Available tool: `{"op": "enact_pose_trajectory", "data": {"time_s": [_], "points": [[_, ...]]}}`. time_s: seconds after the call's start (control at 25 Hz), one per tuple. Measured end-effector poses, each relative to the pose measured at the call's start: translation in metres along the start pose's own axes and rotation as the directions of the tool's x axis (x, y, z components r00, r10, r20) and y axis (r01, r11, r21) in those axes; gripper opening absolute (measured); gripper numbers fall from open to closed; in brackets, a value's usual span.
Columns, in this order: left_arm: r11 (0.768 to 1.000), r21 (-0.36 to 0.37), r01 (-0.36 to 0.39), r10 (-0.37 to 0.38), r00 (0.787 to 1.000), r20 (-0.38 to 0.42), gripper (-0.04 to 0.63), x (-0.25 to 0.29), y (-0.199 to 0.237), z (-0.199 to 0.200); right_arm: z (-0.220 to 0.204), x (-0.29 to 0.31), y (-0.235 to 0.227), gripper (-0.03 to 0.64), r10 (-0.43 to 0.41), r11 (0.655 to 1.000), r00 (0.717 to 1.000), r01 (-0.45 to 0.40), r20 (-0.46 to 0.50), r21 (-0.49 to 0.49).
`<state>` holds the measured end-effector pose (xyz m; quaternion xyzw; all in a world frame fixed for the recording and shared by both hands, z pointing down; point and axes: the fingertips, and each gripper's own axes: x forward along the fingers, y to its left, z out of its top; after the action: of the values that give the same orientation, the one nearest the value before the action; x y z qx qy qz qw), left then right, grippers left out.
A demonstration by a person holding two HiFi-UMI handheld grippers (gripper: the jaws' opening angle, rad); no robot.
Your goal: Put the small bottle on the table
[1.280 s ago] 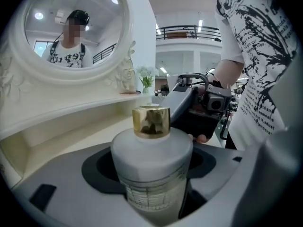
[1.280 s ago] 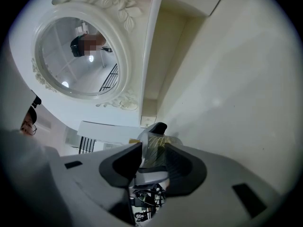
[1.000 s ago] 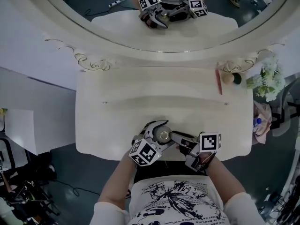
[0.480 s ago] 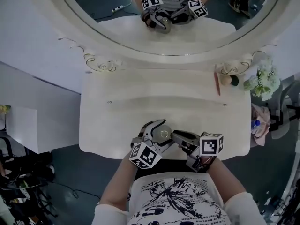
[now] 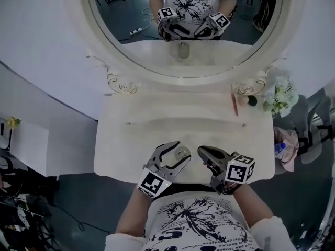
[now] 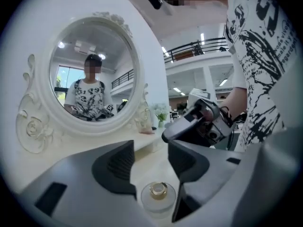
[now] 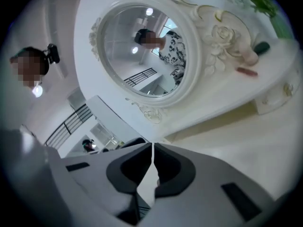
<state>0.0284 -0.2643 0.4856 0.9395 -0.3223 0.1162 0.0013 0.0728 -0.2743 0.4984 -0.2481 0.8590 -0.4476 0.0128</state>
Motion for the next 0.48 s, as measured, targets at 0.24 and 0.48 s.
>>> {"op": "enact_pose_trajectory", "data": {"time_s": [0.24, 0.48], "points": [[0.987, -0.040, -0.156, 0.159, 0.982, 0.099, 0.039, -0.027, 0.016, 0.038, 0.012, -0.011, 0.013, 0.020, -0.096, 0.946, 0.994, 0.104, 0.042, -0.306], [0.972, -0.095, -0.213, 0.220, 0.973, 0.068, 0.020, -0.043, 0.028, 0.042, 0.032, -0.023, 0.022, 0.017, -0.197, 0.785, 0.963, 0.267, 0.182, -0.559]]}}
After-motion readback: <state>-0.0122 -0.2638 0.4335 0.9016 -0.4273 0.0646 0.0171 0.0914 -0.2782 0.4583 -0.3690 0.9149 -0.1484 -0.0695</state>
